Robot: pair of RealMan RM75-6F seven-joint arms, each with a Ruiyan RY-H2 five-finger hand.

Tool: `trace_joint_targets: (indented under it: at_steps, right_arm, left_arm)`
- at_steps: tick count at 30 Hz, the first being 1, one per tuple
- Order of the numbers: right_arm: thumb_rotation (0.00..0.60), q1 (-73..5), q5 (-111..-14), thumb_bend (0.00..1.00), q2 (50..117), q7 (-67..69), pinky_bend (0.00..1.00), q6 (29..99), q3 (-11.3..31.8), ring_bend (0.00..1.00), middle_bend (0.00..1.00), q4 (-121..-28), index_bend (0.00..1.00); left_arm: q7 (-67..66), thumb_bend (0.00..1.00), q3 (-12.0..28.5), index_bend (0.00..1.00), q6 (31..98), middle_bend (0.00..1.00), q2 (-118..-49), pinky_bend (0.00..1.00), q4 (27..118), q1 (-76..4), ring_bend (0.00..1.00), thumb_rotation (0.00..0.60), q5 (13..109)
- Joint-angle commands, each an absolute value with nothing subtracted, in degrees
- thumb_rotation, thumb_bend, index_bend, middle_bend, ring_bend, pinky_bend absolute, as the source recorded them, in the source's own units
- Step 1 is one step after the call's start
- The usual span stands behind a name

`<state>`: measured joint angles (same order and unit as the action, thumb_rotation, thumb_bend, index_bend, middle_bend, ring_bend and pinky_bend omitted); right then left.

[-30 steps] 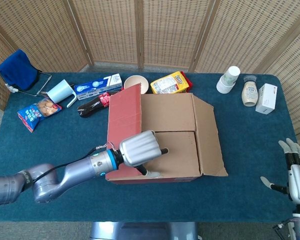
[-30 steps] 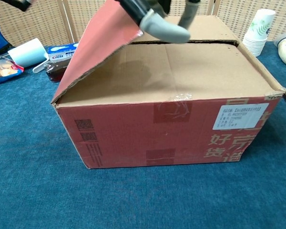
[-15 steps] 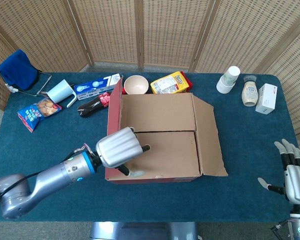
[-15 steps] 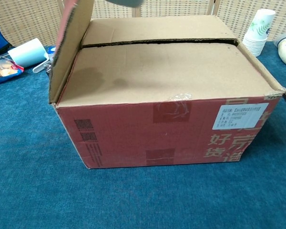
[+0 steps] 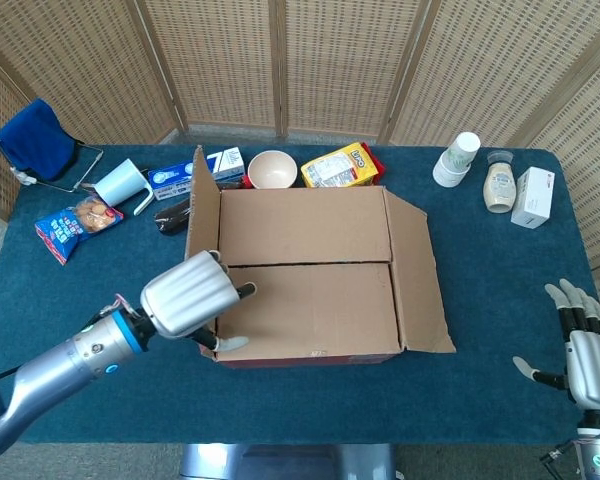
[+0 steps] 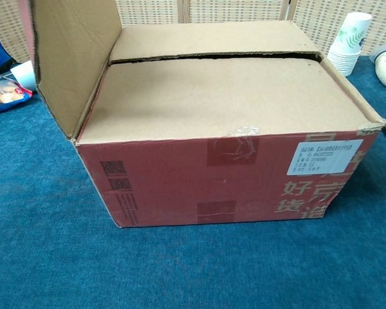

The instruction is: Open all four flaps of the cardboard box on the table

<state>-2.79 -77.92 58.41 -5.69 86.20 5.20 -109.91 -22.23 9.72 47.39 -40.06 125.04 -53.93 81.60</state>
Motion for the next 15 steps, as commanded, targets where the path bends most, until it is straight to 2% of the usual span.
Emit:
trace_joint_targets:
  at_steps: [1,8,15]
  right_arm:
    - [0.600,-2.9,-78.1,0.00,58.5,-6.0,0.01,85.8,5.1,0.00,0.00,-110.0,0.00]
    - [0.600,-2.9,-78.4,0.00,58.5,-6.5,0.01,85.4,4.9,0.00,0.00,-110.3,0.00]
    - [0.600,-2.9,-78.6,0.00,58.6,-7.1,0.01,85.2,4.8,0.00,0.00,-110.6,0.00]
  left_arm:
    - [-21.2,0.10,9.1,0.46,49.9,0.92,-36.4,0.66,126.8,-50.7,0.76,0.163,83.0]
    - [-18.3,0.09,8.0,0.46,52.7,0.92,-32.6,0.66,127.0,-45.8,0.76,0.158,85.7]
    - [-15.8,0.10,7.3,0.46,54.3,0.92,-32.8,0.66,125.3,-42.7,0.76,0.159,88.3]
